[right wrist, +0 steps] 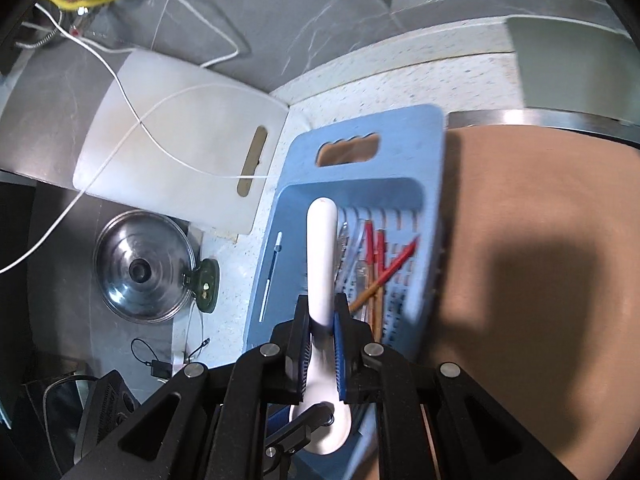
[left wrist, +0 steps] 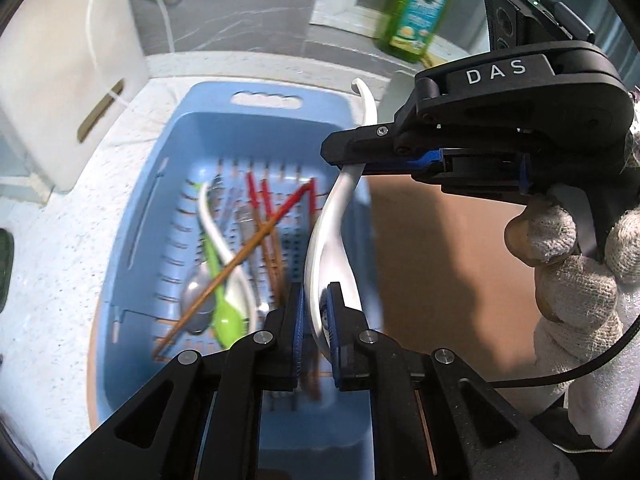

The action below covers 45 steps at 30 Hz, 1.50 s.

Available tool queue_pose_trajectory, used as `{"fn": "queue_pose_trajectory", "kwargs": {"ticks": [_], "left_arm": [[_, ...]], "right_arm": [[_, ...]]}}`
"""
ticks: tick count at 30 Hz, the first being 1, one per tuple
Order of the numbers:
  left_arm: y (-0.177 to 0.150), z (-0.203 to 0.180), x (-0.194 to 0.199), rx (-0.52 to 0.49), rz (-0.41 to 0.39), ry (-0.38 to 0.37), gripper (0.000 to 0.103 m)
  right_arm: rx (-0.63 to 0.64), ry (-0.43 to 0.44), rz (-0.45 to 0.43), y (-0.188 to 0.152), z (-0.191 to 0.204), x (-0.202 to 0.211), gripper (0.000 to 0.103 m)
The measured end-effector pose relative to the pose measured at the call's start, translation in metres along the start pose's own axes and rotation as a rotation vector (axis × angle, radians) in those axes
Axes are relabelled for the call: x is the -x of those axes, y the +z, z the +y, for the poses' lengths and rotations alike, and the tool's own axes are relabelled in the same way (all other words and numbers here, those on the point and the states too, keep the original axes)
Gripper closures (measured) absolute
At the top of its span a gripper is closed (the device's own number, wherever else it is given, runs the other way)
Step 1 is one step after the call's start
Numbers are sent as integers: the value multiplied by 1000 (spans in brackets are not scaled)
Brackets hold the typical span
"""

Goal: Organize utensils
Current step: 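Lift the white spoon with both tools and carry it over the basket, then lower the white spoon into the basket and open both tools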

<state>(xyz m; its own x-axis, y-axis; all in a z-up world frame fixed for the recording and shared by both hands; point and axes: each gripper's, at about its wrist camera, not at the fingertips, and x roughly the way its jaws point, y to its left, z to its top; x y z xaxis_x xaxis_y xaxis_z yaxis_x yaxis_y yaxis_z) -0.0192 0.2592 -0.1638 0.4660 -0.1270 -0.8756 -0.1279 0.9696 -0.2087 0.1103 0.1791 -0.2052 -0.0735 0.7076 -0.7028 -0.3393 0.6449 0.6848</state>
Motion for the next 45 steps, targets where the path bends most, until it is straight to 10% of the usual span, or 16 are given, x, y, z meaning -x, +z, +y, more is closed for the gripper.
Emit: {"fn": "queue_pose_trajectory", "kwargs": {"ticks": [20, 45], "left_arm": [[-7, 46, -42, 41, 100, 62, 93], [0, 51, -40, 79, 73, 64, 89]], "right_arm": [[30, -147, 161, 9, 24, -92, 94], [94, -205, 154, 9, 21, -74, 73]]}}
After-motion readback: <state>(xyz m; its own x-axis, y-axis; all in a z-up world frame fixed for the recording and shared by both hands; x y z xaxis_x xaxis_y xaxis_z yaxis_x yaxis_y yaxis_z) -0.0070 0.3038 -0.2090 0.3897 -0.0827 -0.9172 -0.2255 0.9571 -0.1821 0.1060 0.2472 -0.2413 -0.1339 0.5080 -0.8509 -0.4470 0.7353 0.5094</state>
